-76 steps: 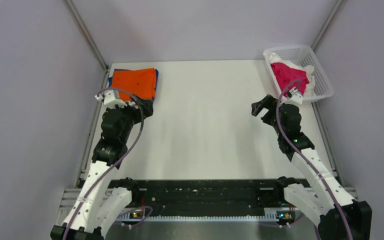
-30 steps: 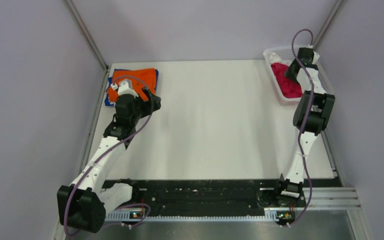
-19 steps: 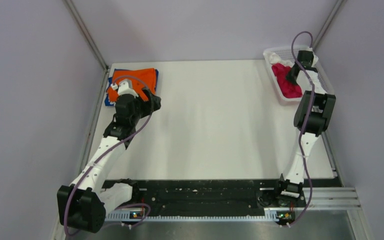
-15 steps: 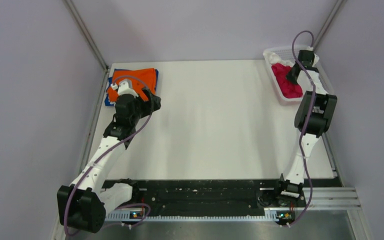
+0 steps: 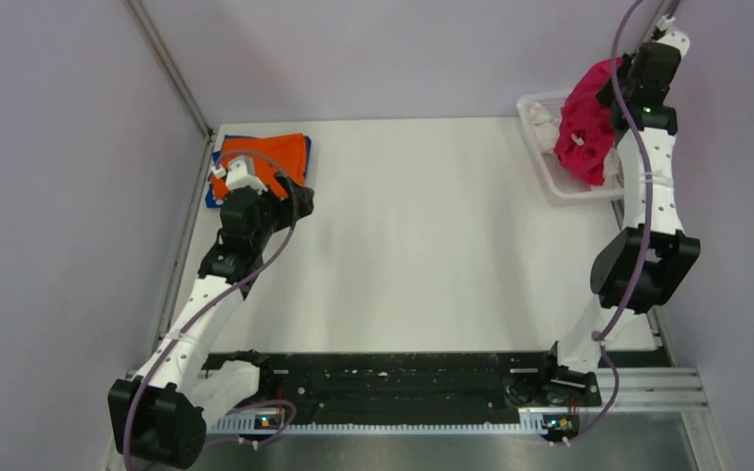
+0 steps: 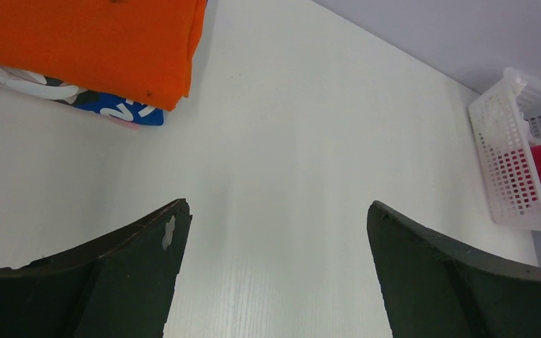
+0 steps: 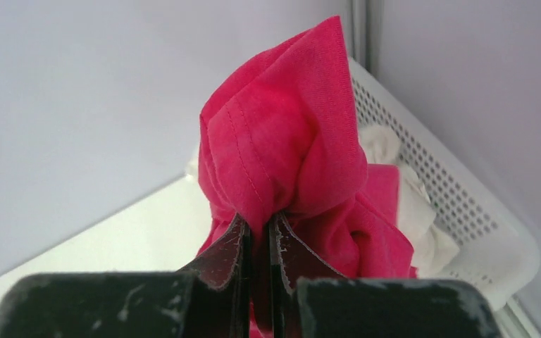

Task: Fold and stack the t-shirts
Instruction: Grab crumpled tshirt from bin with the right arm, then move the tshirt to the center of the board

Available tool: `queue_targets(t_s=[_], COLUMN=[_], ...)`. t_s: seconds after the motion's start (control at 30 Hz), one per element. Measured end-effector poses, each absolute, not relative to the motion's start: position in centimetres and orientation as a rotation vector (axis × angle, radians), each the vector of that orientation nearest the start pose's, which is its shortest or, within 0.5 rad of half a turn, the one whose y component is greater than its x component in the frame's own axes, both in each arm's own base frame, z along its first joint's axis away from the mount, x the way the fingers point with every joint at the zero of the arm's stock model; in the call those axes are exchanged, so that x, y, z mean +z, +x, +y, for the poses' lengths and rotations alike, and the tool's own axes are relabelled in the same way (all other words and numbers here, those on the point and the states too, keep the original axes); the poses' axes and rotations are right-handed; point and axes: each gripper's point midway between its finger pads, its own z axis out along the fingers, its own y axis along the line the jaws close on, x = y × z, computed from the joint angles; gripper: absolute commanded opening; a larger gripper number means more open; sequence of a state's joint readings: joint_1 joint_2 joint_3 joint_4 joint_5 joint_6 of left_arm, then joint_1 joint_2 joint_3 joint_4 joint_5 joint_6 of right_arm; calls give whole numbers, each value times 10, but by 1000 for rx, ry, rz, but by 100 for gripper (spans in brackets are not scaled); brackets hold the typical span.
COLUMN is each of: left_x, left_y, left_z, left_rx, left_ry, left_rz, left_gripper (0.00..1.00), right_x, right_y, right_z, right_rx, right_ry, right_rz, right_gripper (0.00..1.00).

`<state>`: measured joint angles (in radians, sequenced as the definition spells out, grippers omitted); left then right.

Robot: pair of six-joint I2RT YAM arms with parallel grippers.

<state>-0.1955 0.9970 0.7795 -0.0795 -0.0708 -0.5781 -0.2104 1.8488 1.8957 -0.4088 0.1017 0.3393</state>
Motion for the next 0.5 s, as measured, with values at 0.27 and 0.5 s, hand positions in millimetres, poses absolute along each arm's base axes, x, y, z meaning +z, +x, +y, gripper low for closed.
queue_targets(t_s=[0.27,0.5], left_x=[233,245], left_y=[346,335], left_z=[-80,-77], left_rx=[-475,-486], left_ry=[-403,-400], left_rz=[1845,1801], left_gripper=[99,99], right_x=[405,443], right_y=[523,502], right_z=[-57,44], right_rx=[97,369], right_ry=[311,45], right_rz=[1705,1655], right_gripper=[0,0])
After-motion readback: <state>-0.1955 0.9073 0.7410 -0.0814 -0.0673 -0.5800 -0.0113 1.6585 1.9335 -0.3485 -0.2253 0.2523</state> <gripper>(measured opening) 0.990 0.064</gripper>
